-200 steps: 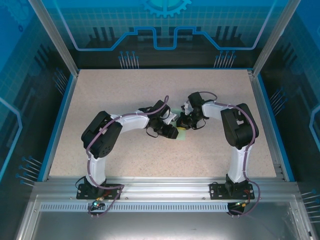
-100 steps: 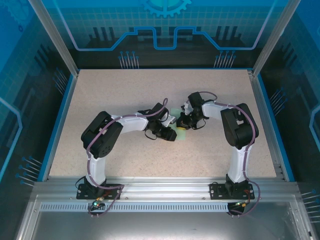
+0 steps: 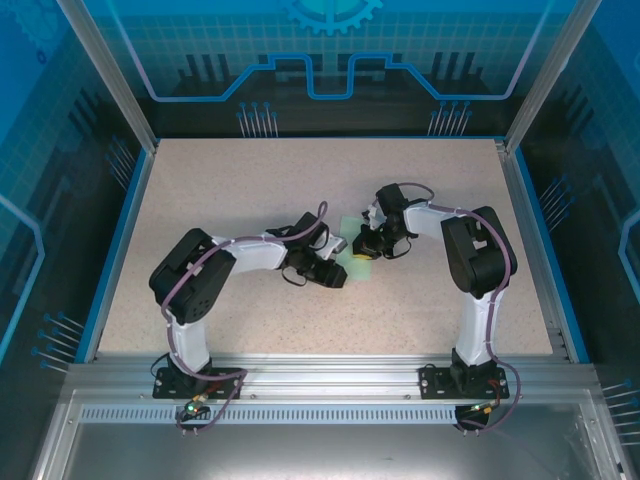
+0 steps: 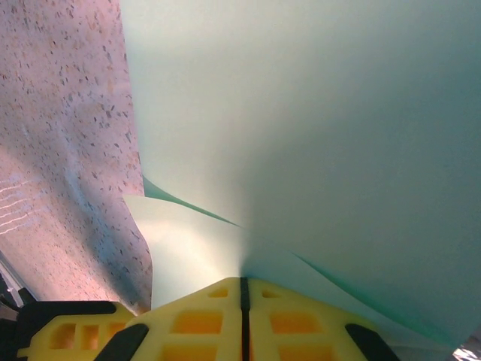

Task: Fold a paper plane with a square sheet of paper (fold left side to right side)
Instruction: Fold the triangle a second time at the center of the table.

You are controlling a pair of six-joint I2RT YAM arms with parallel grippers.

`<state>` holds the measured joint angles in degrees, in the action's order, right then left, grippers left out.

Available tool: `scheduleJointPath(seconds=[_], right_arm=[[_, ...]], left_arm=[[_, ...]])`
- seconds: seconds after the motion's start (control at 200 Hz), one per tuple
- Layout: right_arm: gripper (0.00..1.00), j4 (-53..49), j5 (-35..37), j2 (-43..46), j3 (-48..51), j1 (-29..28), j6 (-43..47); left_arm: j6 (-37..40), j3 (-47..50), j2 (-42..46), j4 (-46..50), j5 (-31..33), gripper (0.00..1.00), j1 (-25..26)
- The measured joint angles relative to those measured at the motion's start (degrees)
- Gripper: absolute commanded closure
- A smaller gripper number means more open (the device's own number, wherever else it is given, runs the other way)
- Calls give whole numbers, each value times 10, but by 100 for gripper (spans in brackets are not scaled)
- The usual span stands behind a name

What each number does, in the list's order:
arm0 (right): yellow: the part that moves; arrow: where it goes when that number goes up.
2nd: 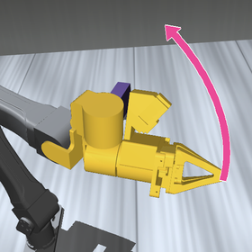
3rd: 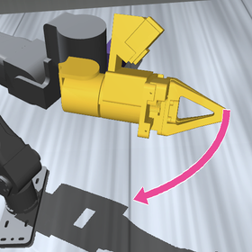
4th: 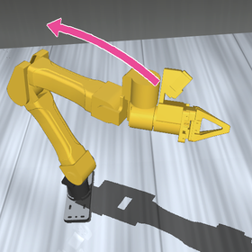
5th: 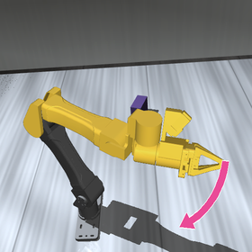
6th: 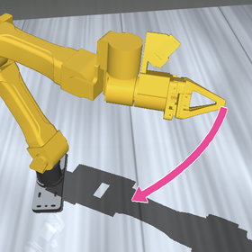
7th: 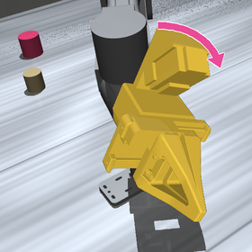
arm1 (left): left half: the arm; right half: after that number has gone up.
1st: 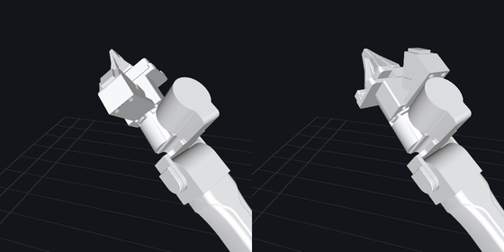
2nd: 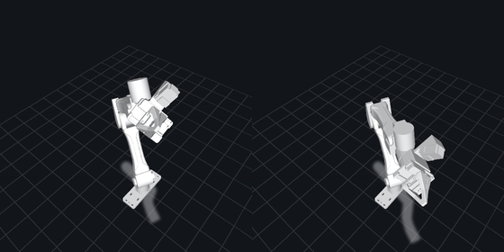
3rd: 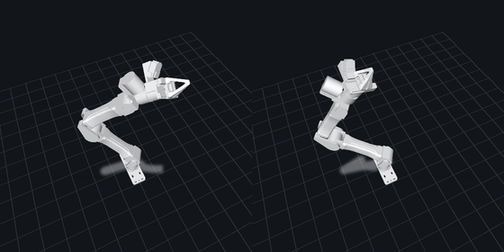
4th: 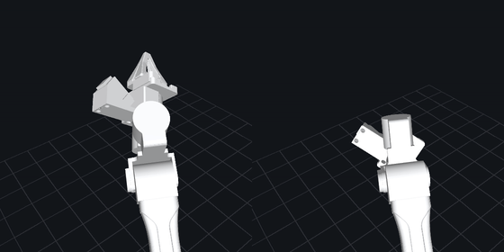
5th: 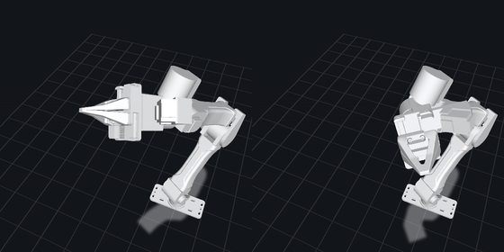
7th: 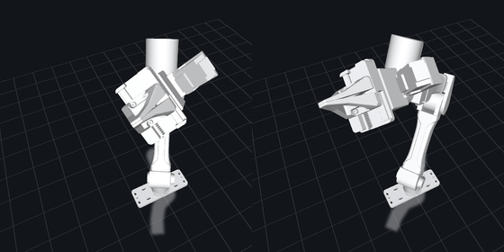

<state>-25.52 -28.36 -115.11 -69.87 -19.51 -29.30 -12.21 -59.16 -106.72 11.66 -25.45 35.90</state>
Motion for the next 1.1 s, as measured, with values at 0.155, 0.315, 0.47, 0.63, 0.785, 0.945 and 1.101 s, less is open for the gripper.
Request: scheduleJointPath(seconds=[0.155,0.315,0.47,0.63,0.785,0.945,1.101], right_arm=[[92,0,0,0,0,0,0],[92,0,0,0,0,0,0],[92,0,0,0,0,0,0],[92,0,0,0,0,0,0],[92,0,0,0,0,0,0],[92,-1,0,0,0,0,0],[91,-2,-1,0,0,0,0]], left_arm=[[-4,1,26,12,-6,59,-3],[-4,-41,19,19,-11,59,-6],[-4,-79,-17,15,-13,58,-6],[-10,-80,-46,17,-13,58,-6],[-10,-75,-57,17,-12,59,-6],[-10,-58,-53,-4,-14,58,-8],[-11,-24,-35,-39,-14,59,-9]])
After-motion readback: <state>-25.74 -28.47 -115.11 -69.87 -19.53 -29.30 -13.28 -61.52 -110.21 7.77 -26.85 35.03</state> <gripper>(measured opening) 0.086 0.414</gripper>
